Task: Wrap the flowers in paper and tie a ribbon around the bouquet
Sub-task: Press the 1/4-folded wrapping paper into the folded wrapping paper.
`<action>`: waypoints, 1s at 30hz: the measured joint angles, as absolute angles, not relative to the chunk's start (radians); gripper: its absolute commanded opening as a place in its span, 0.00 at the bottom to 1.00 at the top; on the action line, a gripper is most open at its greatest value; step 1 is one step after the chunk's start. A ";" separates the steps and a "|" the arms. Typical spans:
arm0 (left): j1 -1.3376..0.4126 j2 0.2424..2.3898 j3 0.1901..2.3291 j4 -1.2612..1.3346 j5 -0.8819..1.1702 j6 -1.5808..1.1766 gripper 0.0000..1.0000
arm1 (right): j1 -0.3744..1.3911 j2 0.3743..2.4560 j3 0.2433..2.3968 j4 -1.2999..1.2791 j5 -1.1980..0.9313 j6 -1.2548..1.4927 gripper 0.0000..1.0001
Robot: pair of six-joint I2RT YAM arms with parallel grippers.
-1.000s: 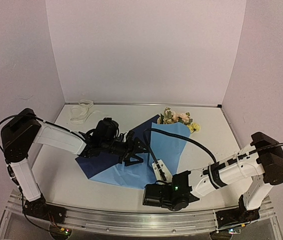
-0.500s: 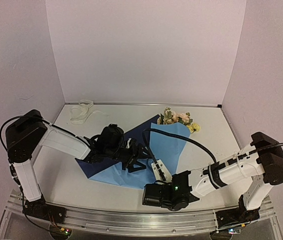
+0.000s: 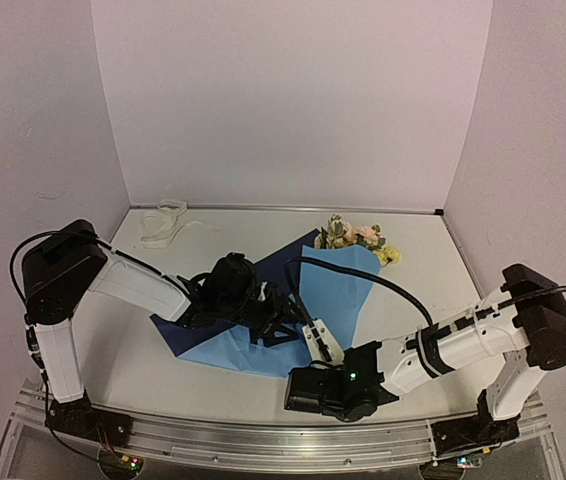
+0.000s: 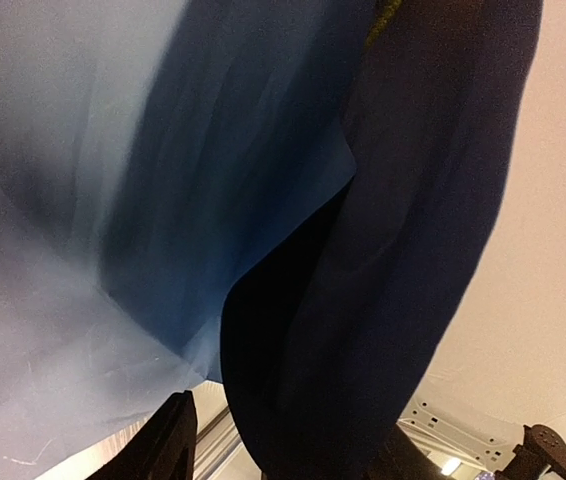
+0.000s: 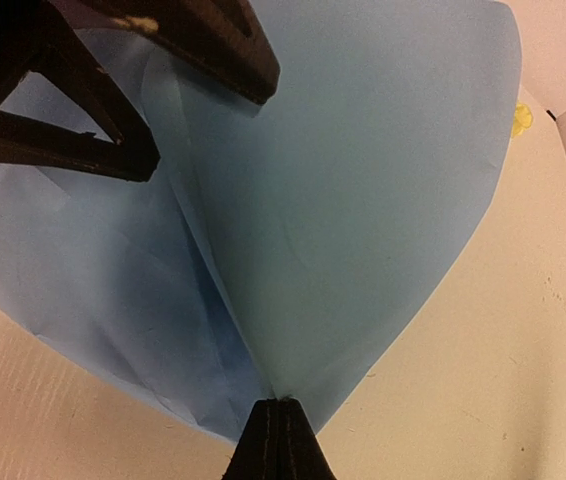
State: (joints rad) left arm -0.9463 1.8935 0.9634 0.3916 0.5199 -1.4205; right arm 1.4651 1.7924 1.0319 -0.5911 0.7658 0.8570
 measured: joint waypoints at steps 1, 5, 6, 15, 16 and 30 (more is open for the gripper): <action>-0.946 1.897 0.964 0.391 0.520 -1.420 0.42 | 1.465 1.792 1.032 -0.591 0.766 0.857 0.00; -0.946 1.913 0.977 0.391 0.521 -1.423 0.17 | 1.465 1.792 1.025 -0.589 0.766 0.857 0.02; -0.946 1.917 0.983 0.391 0.521 -1.418 0.12 | 1.465 1.792 1.021 -0.588 0.766 0.855 0.03; -0.946 1.928 1.015 0.383 0.528 -1.374 0.00 | 1.467 1.745 0.958 -0.557 0.736 0.834 0.67; -0.946 1.932 1.019 0.381 0.528 -1.364 0.00 | 1.467 1.727 0.944 -0.551 0.722 0.827 0.73; -0.946 1.938 0.948 0.413 0.492 -1.184 0.00 | 1.268 1.327 0.612 -0.330 0.418 0.986 0.84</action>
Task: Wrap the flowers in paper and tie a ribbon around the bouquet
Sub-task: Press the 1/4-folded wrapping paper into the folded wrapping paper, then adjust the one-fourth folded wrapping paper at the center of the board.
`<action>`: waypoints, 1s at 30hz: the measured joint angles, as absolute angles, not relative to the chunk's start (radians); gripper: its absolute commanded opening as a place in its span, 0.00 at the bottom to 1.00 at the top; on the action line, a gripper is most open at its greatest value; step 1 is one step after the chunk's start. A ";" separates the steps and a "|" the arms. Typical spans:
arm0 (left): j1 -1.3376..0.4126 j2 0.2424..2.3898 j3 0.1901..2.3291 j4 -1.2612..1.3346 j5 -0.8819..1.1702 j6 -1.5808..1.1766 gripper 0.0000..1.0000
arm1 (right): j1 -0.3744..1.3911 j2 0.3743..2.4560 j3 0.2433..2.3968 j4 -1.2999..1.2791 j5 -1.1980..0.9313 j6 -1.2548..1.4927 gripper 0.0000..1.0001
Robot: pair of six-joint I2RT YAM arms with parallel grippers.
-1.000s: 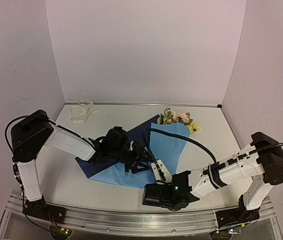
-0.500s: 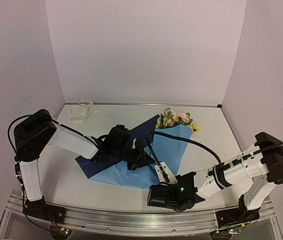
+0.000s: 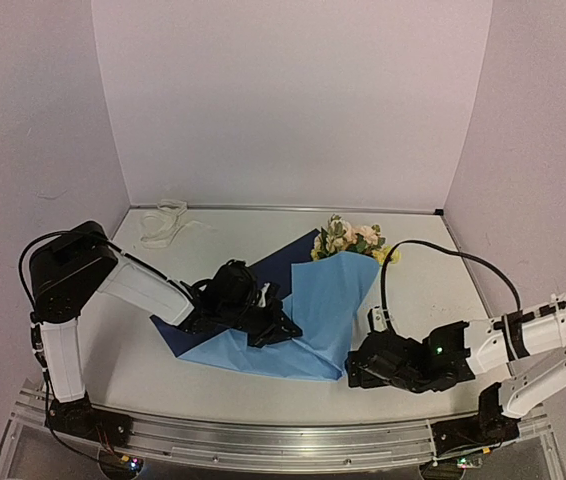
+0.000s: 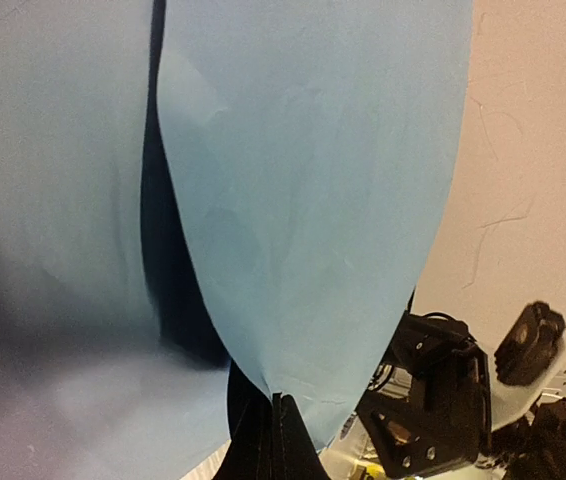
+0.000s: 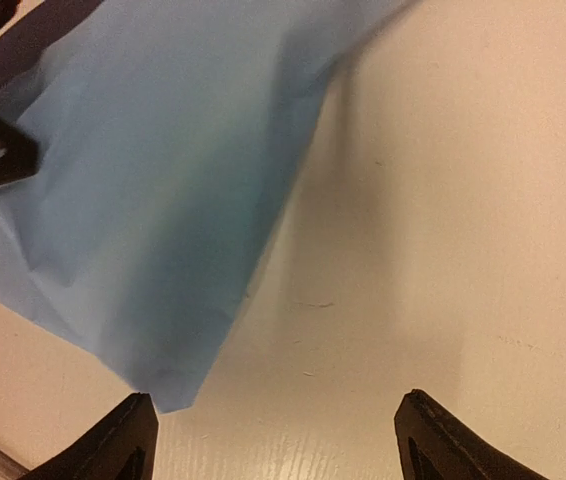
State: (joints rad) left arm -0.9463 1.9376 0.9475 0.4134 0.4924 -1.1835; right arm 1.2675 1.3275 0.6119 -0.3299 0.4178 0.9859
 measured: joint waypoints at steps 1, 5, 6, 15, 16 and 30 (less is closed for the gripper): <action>-0.946 1.937 0.941 0.411 0.487 -1.165 0.00 | 1.245 1.319 0.582 -0.302 0.397 1.009 0.84; -0.946 1.921 0.936 0.374 0.441 -1.076 0.00 | 1.150 1.276 0.479 -0.191 0.316 1.086 0.83; -0.947 1.910 0.936 0.358 0.427 -1.049 0.00 | 1.127 1.265 0.466 -0.169 0.299 1.101 0.83; -0.949 1.873 0.936 0.272 0.317 -0.897 0.00 | 1.051 1.213 0.465 -0.051 0.196 1.145 0.80; -0.949 1.873 0.936 0.271 0.313 -0.888 0.00 | 1.057 1.213 0.471 -0.056 0.196 1.136 0.81; -0.949 1.872 0.955 0.228 0.320 -0.763 0.00 | 0.861 1.249 0.651 -0.244 0.202 1.003 0.94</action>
